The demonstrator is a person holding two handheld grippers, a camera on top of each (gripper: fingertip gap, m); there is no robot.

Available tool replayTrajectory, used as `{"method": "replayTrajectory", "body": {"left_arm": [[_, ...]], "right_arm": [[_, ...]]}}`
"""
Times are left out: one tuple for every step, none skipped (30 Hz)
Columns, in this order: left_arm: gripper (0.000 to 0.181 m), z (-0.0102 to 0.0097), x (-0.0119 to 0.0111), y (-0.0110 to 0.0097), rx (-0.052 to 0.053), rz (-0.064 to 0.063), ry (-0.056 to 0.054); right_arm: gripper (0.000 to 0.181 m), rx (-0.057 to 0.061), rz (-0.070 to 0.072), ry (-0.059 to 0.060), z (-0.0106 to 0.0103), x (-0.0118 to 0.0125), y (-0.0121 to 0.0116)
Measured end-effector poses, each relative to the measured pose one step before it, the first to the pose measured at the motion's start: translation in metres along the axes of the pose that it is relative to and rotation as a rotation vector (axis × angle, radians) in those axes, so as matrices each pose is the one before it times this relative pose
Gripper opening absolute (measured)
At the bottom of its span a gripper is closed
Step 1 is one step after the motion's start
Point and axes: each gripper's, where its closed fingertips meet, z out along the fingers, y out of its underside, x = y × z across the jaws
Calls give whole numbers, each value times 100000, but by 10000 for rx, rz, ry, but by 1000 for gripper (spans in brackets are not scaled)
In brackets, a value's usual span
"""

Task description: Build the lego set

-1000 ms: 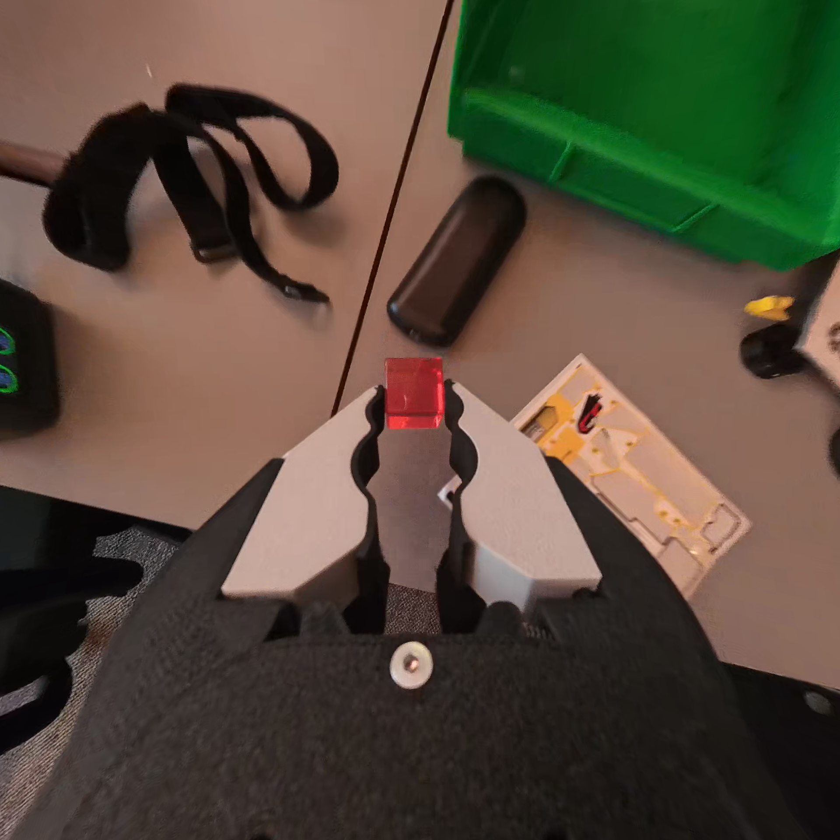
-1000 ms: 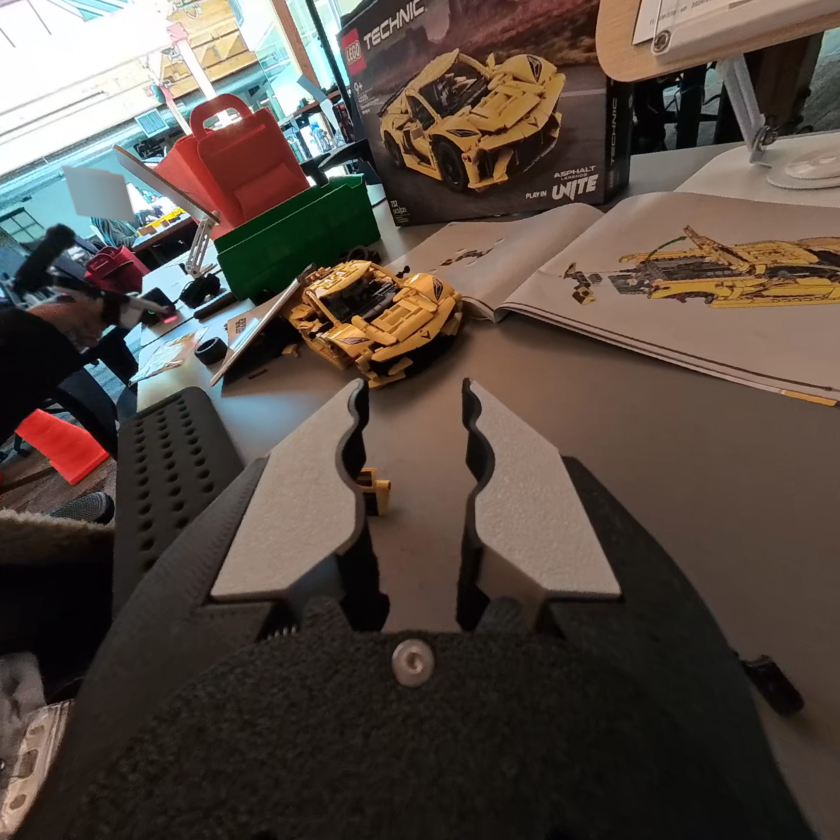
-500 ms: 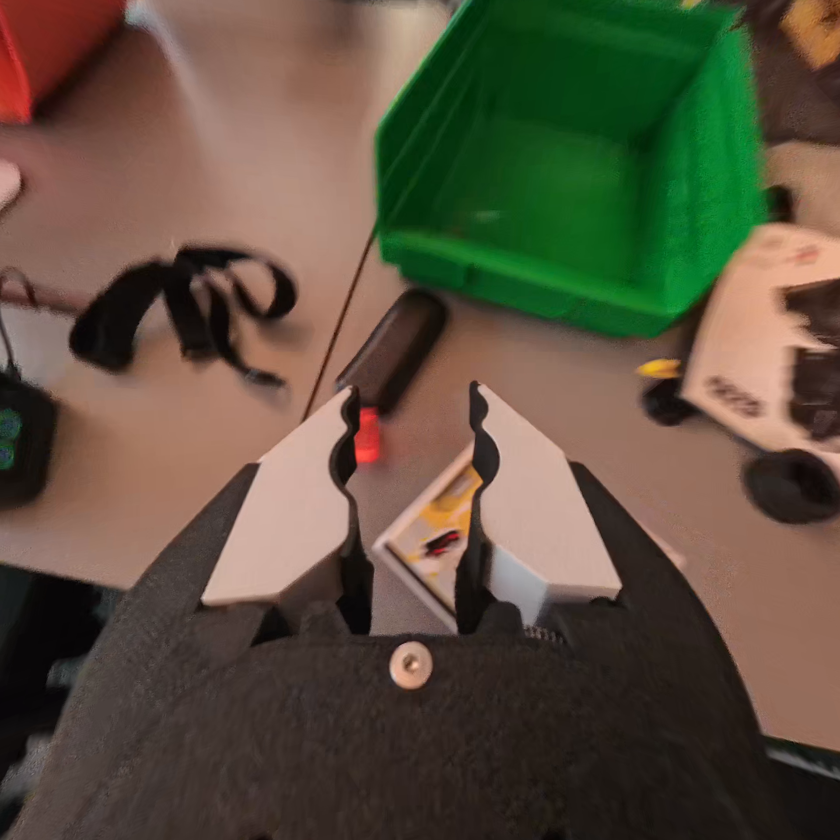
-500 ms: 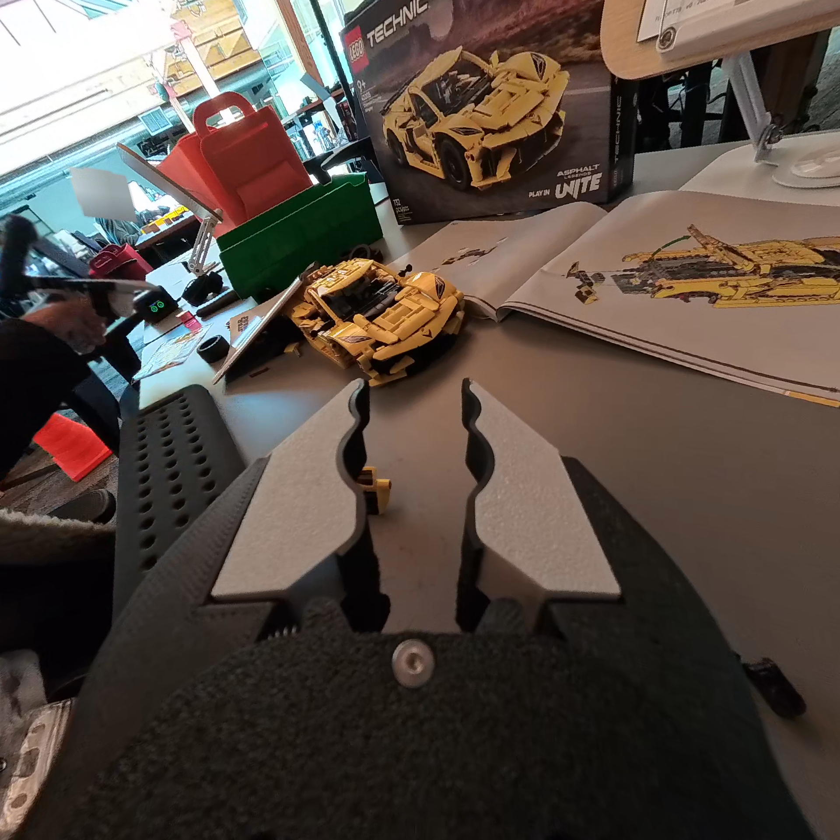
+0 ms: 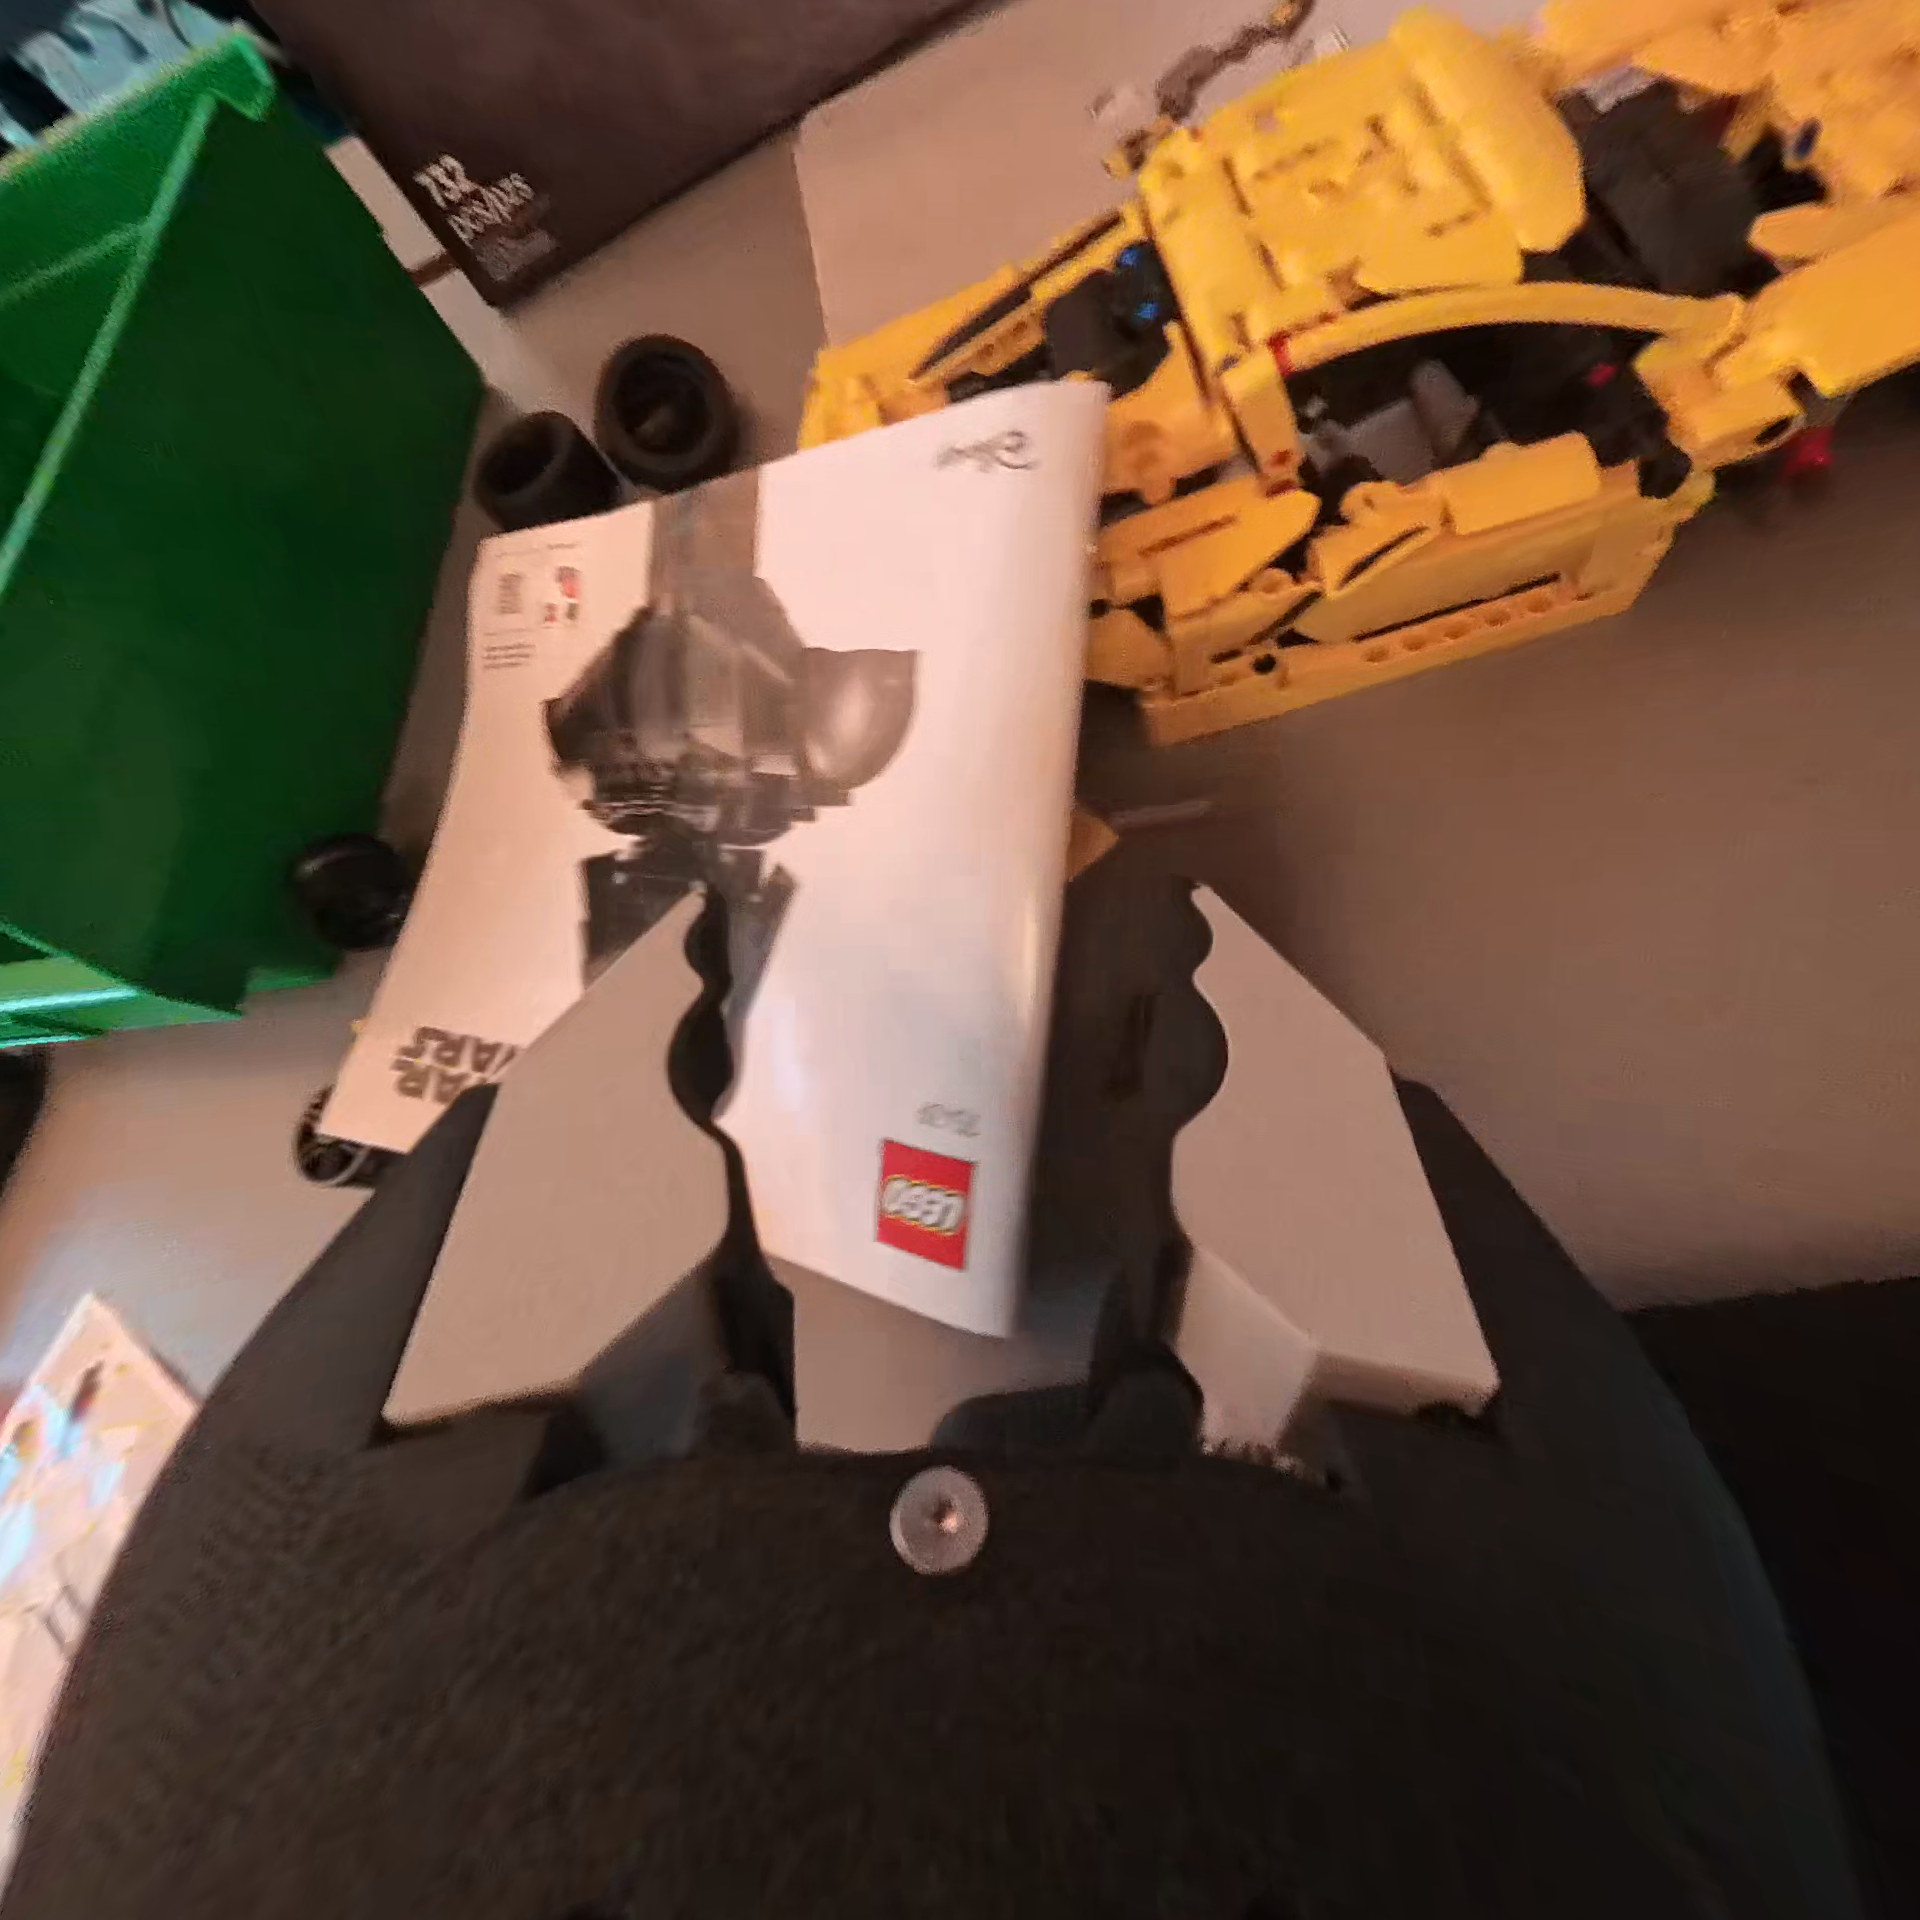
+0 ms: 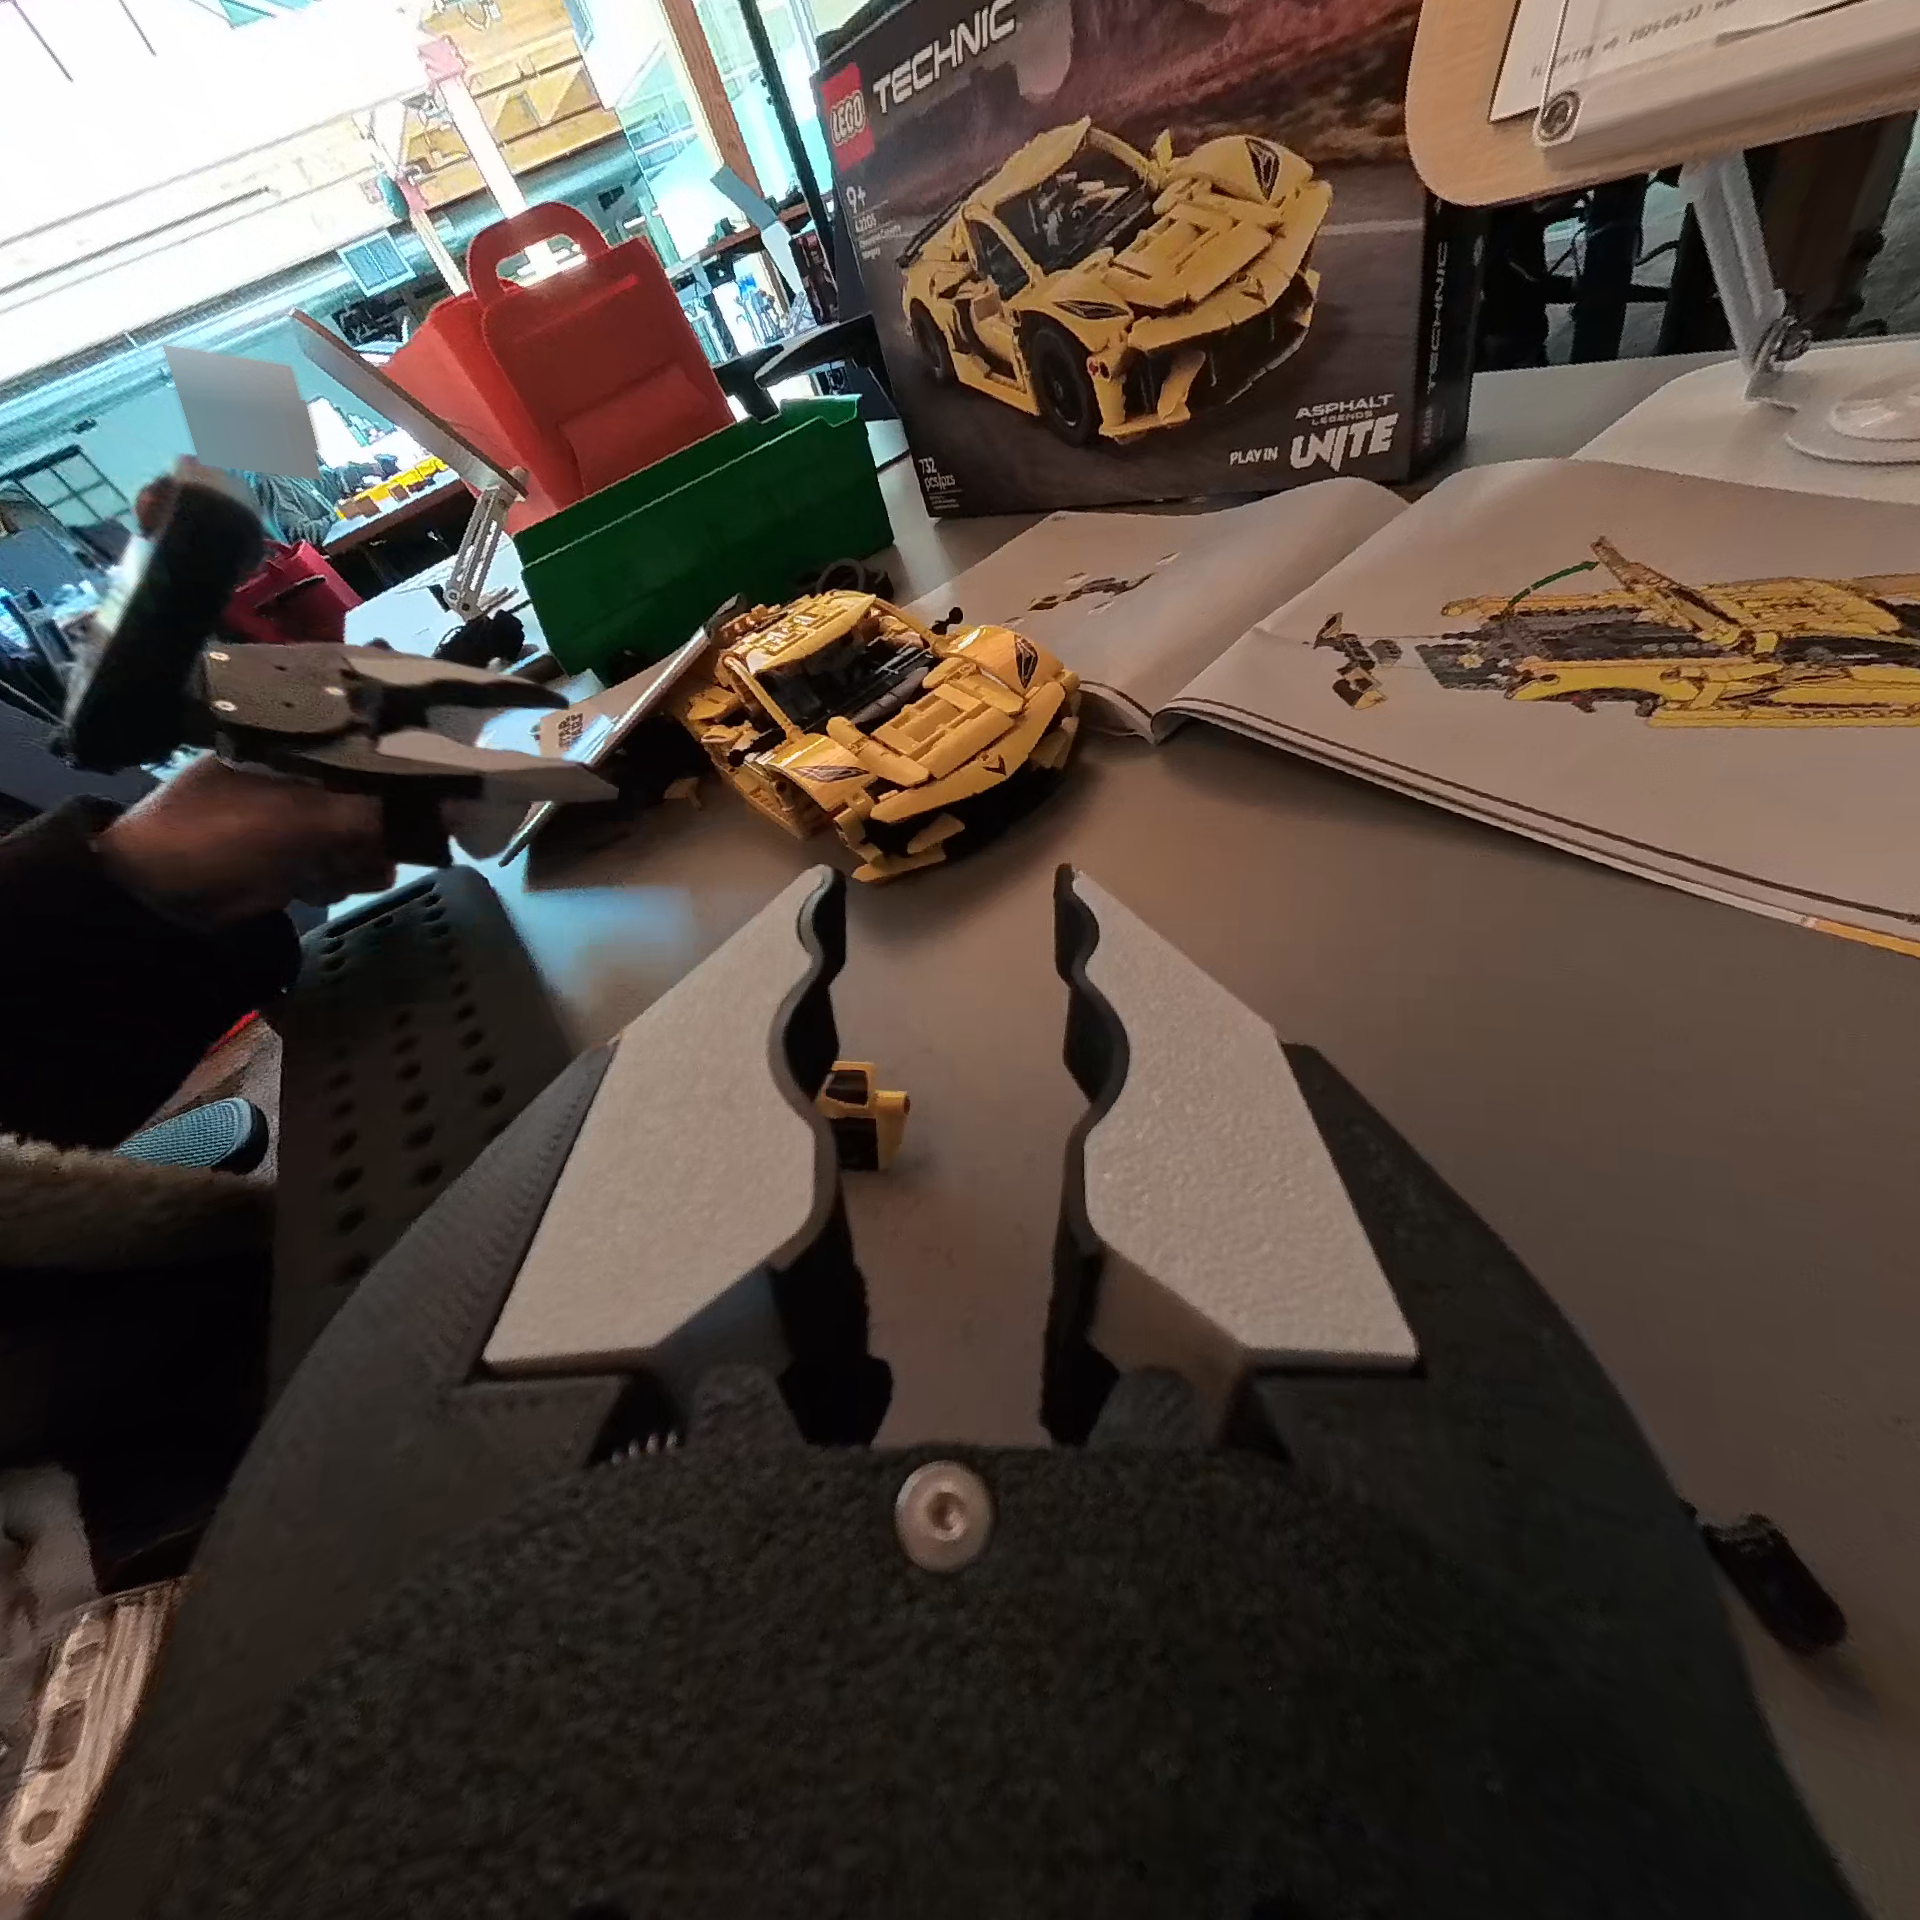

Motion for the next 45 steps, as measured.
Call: {"method": "replayTrajectory", "body": {"left_arm": [[85,237,358,247,-170,177,-192],[85,284,-72,355,-231,334,-421],[83,300,-346,316,-221,384,-529],[78,288,-297,156,-156,319,-409],[68,174,-151,-86,-40,231,-218],[47,-52,-11,-338,126,203,-48],[24,-261,-319,-364,101,267,-157],[7,-494,-983,-263,-68,366,-417],[1,-647,-1293,-277,-88,283,-354],[1,-723,-1497,-383,4,69,-205],[1,-753,-1789,-460,68,-3,-194],[1,-703,-1971,-460,66,43,-147],[1,-621,-2058,-428,39,117,-110],[1,-547,-2123,-437,73,112,-125],[1,-544,-1946,-551,185,61,-19],[1,-639,-1619,-696,284,3,138],[1,-812,-1410,-862,373,-51,175],[2,-991,-1276,-1053,475,-152,159],[1,-1120,-965,-1239,541,-261,259],[1,-1171,-493,-1368,576,-221,414],[1,-1203,-34,-1507,609,-226,537],[1,-1132,404,-1625,663,-276,639],[1,-1004,781,-1687,713,-236,680],[1,-792,1013,-1628,693,-217,661],[1,-547,1199,-1477,620,-218,670],[2,-304,1305,-1246,523,-162,656],[2,-119,1279,-1017,418,-124,593],[2,29,1274,-840,363,-172,582],[2,169,1316,-729,379,-245,612],[2,308,1381,-592,404,-334,680],[1,473,1436,-338,373,-417,755],[1,560,1393,-30,293,-434,786],[1,546,1208,232,234,-407,747],[1,443,841,363,234,-406,609],[1,321,435,485,222,-392,447],[1,220,-68,667,177,-293,217],[1,220,-527,945,79,-194,-1],[1,379,-563,1313,-85,-247,46],[2,530,-481,1465,-157,-361,161],[4,569,-732,1211,36,-406,10],[10,409,-1063,830,316,-381,-226],[18,227,-1100,767,339,-336,-265],[24,168,-968,940,177,-327,-177],[24,149,-708,1146,13,-297,-35],[25,162,-508,1271,-88,-227,40]], "right_arm": [[38,9,3,-35,-27,-65,-23],[38,-1,-17,-35,-11,-82,-2],[38,-14,-36,-44,8,-115,1],[38,-14,-43,-89,32,-205,7],[38,1,-27,-132,29,-273,-12],[38,-12,-20,-81,40,-193,8],[38,-36,-40,-14,35,-61,43],[38,-14,-25,-30,7,-60,29],[37,19,8,-48,-30,-70,-31],[36,42,36,-21,-70,-3,-49],[35,46,50,-46,-74,-30,-71],[34,49,57,-104,-58,-118,-78],[34,51,63,-136,-37,-164,-87],[34,38,46,-195,11,-290,-58],[35,74,29,-429,29,-688,-121],[36,155,141,-702,73,-1123,-232],[38,146,322,-832,146,-1285,-168],[41,77,460,-832,231,-1238,-36],[45,-28,456,-755,324,-1098,94],[46,-127,292,-496,404,-740,180],[47,-148,76,-122,470,-271,120],[48,-84,-107,8,578,-158,-71],[51,124,-160,-50,739,-257,-500],[56,269,-90,-58,917,-235,-840],[61,283,-31,-159,1099,-332,-957],[64,270,-51,-285,1313,-400,-993],[70,290,-127,-220,1482,-140,-972],[77,254,-161,-155,1588,97,-786],[84,127,-53,-176,1613,145,-475],[92,46,171,-247,1536,108,-223],[100,177,422,-495,1284,-363,-366],[99,292,445,-609,933,-680,-420],[92,257,94,-282,511,-288,-339],[83,138,-208,87,-43,100,-190],[63,53,-307,-441,-496,-824,-62],[17,-120,-31,-789,-734,-1516,54],[0,-236,1,-212,-804,-845,118],[0,-270,-336,76,-825,-611,178],[0,-270,-485,501,-953,-186,37],[0,-346,-540,700,-1178,125,-113],[0,-350,-293,673,-1514,230,-419],[1,-369,16,797,-1917,591,-643],[0,-389,44,990,-2353,897,-827],[1,-419,-218,1165,-2780,1171,-869],[0,-599,-512,1412,-3176,1685,-684]]}}
